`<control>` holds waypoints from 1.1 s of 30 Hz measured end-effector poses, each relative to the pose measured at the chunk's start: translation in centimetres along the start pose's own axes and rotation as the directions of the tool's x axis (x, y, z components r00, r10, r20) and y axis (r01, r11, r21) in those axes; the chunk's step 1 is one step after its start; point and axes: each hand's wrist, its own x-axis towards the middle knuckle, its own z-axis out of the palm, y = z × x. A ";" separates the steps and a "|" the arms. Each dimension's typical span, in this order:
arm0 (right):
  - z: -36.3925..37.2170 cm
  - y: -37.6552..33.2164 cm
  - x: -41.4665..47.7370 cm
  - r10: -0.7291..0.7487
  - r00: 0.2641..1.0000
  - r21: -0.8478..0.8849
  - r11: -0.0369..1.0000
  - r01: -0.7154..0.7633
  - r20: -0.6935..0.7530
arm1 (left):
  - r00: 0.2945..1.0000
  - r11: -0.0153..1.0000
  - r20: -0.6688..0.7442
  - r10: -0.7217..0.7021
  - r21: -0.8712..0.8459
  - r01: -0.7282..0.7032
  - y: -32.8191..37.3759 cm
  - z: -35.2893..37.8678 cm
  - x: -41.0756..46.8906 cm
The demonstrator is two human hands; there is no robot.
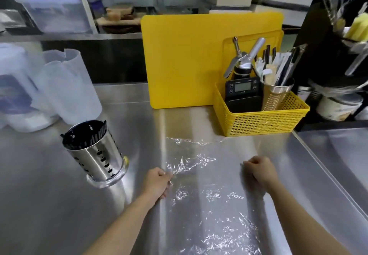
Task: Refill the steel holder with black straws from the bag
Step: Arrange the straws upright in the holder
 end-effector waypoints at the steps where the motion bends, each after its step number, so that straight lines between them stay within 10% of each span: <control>1: 0.0 0.0 0.2 -0.002 1.000 -0.020 1.000 0.002 0.010 | 1.000 1.000 0.003 0.004 -0.008 -0.004 0.0 0.0 0.0; 6: 0.0 -0.9 0.9 0.037 0.998 -0.194 0.981 -0.026 0.054 | 1.000 0.999 0.006 0.024 0.035 -0.025 -0.1 -0.7 0.3; 14: 0.1 -7.4 1.4 -0.076 0.996 -0.235 0.968 0.087 0.056 | 0.976 0.793 0.056 0.211 0.574 -0.204 2.7 -6.2 -0.7; 24: 5.1 -21.7 -5.8 -0.439 0.880 0.061 0.898 0.436 0.179 | 0.758 0.697 0.038 0.651 0.368 -0.616 7.9 -17.0 -6.3; 33: 11.0 -28.1 -13.0 -0.530 0.805 0.335 0.834 0.438 0.266 | 0.539 0.579 -0.210 0.816 0.288 -0.763 6.6 -24.6 -6.2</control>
